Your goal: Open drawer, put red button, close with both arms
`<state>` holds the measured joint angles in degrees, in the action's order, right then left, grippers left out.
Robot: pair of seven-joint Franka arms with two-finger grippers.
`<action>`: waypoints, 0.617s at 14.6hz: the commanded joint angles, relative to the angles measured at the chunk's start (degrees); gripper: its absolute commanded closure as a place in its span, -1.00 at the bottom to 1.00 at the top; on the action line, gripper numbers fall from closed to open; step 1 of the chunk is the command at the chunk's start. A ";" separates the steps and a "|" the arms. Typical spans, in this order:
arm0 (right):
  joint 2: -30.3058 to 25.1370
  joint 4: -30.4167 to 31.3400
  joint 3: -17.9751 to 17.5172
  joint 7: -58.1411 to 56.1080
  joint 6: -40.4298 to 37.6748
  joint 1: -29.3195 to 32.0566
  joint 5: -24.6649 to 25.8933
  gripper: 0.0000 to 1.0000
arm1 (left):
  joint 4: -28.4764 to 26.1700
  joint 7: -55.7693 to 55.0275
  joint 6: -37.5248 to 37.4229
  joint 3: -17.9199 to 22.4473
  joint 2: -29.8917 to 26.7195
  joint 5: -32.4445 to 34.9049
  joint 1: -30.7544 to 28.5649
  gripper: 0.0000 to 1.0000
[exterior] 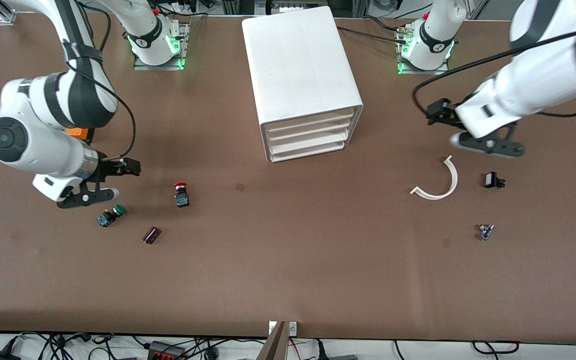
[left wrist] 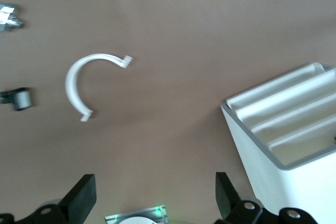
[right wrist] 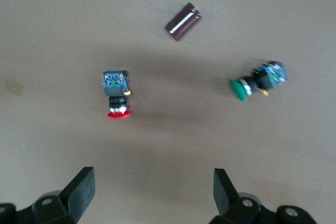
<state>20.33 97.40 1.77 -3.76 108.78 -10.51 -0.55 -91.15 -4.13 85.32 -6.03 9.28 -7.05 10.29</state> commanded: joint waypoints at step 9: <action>14.20 -0.28 0.08 1.57 13.64 -5.66 0.11 -1.00 | 1.85 6.63 9.15 0.32 24.89 -34.39 6.76 -1.00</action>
<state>32.99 97.48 1.68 -3.18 120.63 -15.12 -0.55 -90.98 -2.35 93.12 -5.87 31.97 -35.07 17.61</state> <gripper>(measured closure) 0.000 0.000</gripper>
